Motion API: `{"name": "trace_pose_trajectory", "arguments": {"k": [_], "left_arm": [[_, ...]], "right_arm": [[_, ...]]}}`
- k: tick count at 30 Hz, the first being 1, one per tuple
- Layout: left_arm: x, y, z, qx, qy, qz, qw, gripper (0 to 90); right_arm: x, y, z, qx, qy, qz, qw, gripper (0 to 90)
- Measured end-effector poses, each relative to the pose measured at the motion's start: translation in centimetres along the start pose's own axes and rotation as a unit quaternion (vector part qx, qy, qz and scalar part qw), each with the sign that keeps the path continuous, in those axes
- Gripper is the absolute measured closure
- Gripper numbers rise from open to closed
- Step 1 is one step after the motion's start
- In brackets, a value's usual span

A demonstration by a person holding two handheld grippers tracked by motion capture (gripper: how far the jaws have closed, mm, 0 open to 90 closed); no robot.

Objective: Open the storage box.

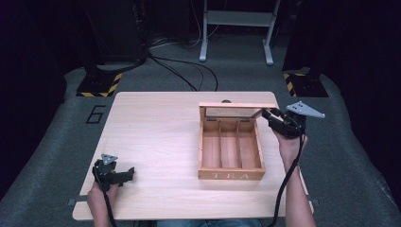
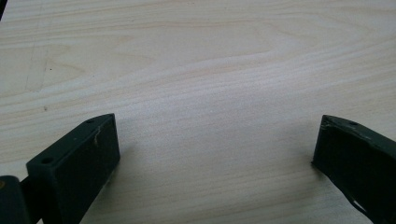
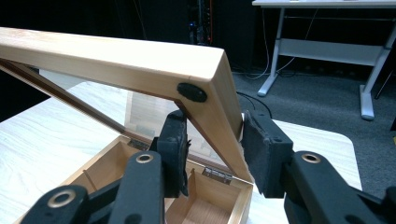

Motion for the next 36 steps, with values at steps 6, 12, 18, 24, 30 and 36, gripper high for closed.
{"name": "trace_pose_trajectory", "arguments": {"k": [6,12,18,24,30,36], "left_arm": [[0.0,0.0,0.0,0.000,0.000,0.000,1.0000,0.4],[0.0,0.0,0.0,0.000,0.000,0.000,1.0000,0.4],[0.0,0.0,0.0,0.000,0.000,0.000,1.0000,0.4],[0.0,0.0,0.0,0.000,0.000,0.000,1.0000,0.4],[0.0,0.0,0.0,0.000,0.000,0.000,1.0000,0.4],[0.0,0.0,0.0,0.000,0.000,0.000,1.0000,0.4]], "right_arm": [[-0.1,0.0,0.1,-0.001,-0.001,-0.002,1.0000,61.0],[-0.1,0.0,0.1,0.000,0.001,-0.002,1.0000,61.0],[-0.1,0.0,0.1,0.000,0.001,-0.002,1.0000,61.0],[0.0,0.0,0.0,-0.001,0.003,-0.003,1.0000,60.9],[0.3,0.2,-0.5,-0.002,0.005,0.000,1.0000,60.5],[1.1,0.6,-1.4,-0.008,0.009,-0.002,0.9999,59.2]]}}
Point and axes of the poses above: each handheld gripper's, and its own axes: z roughly forward along the jaws, x roughly out of its underside, y roughly to its left, the point moved 8 cm from there along z, roughly forward along the jaws, and after that the axes turned 13 degrees about -y, right-handed, at the moved point
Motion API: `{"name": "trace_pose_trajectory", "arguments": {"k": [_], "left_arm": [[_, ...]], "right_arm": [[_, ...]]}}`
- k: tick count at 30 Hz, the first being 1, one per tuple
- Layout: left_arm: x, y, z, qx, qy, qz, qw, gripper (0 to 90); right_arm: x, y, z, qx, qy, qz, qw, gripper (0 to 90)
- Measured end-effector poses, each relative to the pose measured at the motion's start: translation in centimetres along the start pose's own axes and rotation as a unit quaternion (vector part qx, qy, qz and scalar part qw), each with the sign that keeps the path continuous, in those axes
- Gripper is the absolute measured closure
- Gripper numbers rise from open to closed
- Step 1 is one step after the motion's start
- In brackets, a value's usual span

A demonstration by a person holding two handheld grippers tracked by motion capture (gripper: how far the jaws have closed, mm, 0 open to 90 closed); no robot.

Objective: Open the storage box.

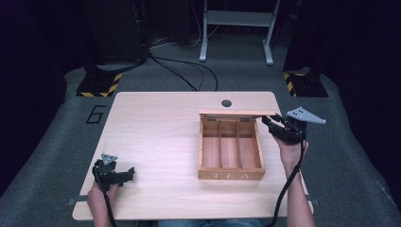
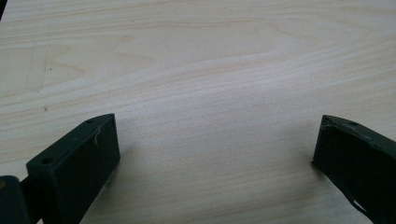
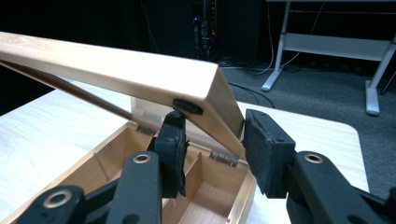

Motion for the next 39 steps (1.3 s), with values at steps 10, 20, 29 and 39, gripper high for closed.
{"name": "trace_pose_trajectory", "arguments": {"k": [10,20,29,39], "left_arm": [[0.0,0.0,0.0,0.000,0.001,-0.001,1.0000,0.4],[0.0,0.0,0.0,0.000,0.000,0.000,1.0000,0.4],[0.0,0.0,0.0,0.000,0.000,0.000,1.0000,0.4],[0.0,0.0,0.0,0.000,0.000,0.000,1.0000,0.4]], "right_arm": [[2.1,0.9,-1.6,-0.007,0.008,0.005,0.9999,56.0],[4.8,1.6,-3.0,-0.013,0.030,0.017,0.9993,54.8],[7.9,2.0,-4.1,-0.014,0.056,0.025,0.9980,54.5],[11.2,2.5,-5.1,-0.017,0.092,0.041,0.9947,53.2]]}}
Point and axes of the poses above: each handheld gripper's, and its own axes: z roughly forward along the jaws, x roughly out of its underside, y roughly to its left, the point moved 8 cm from there along z, roughly forward along the jaws, and after that the axes turned 13 degrees about -y, right-handed, at the moved point
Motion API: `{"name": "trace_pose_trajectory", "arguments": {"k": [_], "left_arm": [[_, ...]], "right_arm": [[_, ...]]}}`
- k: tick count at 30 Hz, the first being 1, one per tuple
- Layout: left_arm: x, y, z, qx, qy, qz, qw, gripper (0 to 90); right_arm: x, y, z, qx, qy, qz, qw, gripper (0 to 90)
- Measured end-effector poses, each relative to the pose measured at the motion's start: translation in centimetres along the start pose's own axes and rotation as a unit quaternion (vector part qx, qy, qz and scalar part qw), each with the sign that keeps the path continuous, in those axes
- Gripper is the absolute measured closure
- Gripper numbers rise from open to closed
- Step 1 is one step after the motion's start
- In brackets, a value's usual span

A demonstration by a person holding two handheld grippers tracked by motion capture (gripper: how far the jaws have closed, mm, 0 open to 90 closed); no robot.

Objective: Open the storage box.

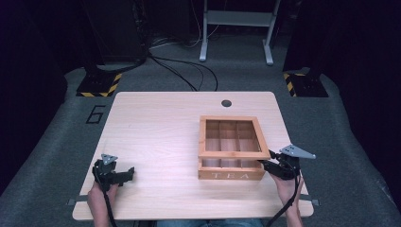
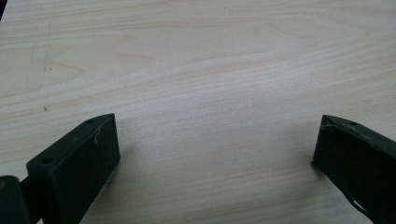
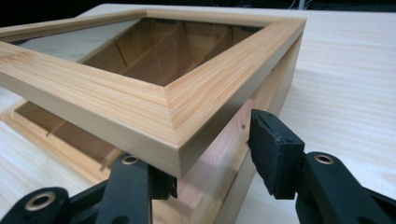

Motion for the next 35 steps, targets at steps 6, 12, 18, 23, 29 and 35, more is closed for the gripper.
{"name": "trace_pose_trajectory", "arguments": {"k": [6,12,18,23,29,35], "left_arm": [[0.0,0.0,0.0,0.000,0.000,0.000,1.0000,0.4],[0.0,0.0,0.0,0.000,0.001,-0.001,1.0000,0.4],[0.0,0.0,0.0,0.000,0.001,-0.001,1.0000,0.4],[0.0,0.0,0.0,0.000,0.000,0.000,1.0000,0.4],[0.0,0.0,0.0,0.000,-0.001,0.001,1.0000,0.5],[0.0,0.0,0.0,0.000,-0.001,0.000,1.0000,0.5]], "right_arm": [[1.4,0.2,-0.3,0.006,0.022,-0.004,0.9997,52.2],[2.0,0.1,-1.1,0.000,0.033,0.002,0.9995,47.5],[2.4,0.2,-2.1,-0.004,0.044,0.004,0.9990,44.2],[3.7,0.3,-2.8,-0.006,0.069,0.001,0.9976,36.5],[6.8,0.5,-3.3,-0.010,0.105,0.006,0.9944,17.2],[8.9,-0.2,-3.1,0.016,0.111,-0.021,0.9935,13.7]]}}
Point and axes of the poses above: each handheld gripper's, and its own axes: z roughly forward along the jaws, x roughly out of its underside, y roughly to its left, the point moved 8 cm from there along z, roughly forward along the jaws, and after that the axes turned 13 degrees about -y, right-handed, at the moved point
